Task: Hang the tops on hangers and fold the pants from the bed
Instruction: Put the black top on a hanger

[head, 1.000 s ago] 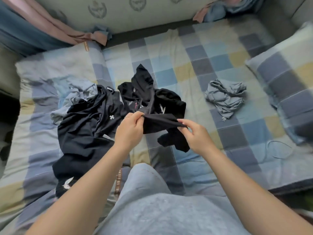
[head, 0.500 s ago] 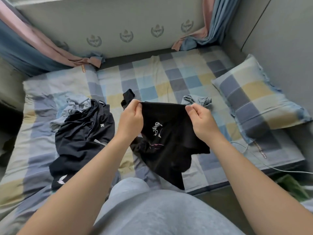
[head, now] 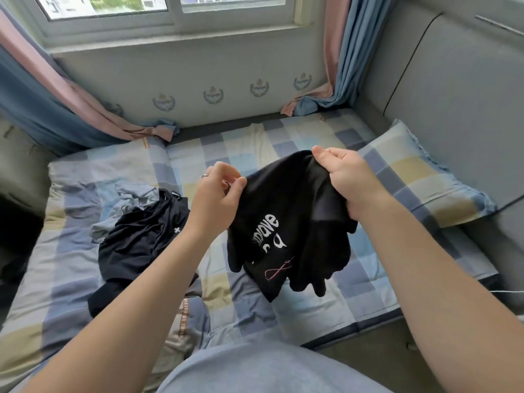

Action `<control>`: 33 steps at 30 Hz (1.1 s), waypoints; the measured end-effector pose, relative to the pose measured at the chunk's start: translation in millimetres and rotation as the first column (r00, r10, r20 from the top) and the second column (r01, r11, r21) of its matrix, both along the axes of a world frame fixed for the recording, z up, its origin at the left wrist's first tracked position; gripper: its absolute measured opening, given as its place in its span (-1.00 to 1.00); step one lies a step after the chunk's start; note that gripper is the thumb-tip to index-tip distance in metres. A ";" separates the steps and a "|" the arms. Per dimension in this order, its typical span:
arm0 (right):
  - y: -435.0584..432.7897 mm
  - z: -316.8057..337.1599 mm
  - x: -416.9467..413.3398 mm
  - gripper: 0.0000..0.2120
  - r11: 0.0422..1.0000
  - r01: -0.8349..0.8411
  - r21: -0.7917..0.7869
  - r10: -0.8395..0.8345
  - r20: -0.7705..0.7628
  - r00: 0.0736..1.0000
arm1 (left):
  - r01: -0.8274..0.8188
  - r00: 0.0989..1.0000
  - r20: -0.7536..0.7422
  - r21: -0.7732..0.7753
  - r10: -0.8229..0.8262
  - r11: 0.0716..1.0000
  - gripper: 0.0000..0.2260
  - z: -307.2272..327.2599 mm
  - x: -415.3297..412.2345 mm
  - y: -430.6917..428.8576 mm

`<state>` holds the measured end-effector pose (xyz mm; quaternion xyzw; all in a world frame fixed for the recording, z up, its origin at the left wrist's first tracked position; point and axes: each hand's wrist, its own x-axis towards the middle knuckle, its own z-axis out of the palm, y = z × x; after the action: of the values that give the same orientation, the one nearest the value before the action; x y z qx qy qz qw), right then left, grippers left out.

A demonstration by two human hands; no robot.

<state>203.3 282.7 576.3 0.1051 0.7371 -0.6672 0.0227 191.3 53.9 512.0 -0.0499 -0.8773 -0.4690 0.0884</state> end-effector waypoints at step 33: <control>-193.7 -75.8 44.6 -0.69 0.932 -0.359 -0.056 0.363 0.086 0.928 | -0.020 0.973 0.207 0.517 -0.103 0.855 -0.74 16.8 68.9 -160.4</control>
<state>247.9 89.0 500.5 -0.0012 0.7288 -0.6601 0.1820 260.2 -106.4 528.8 0.0105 -0.7224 -0.6913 -0.0126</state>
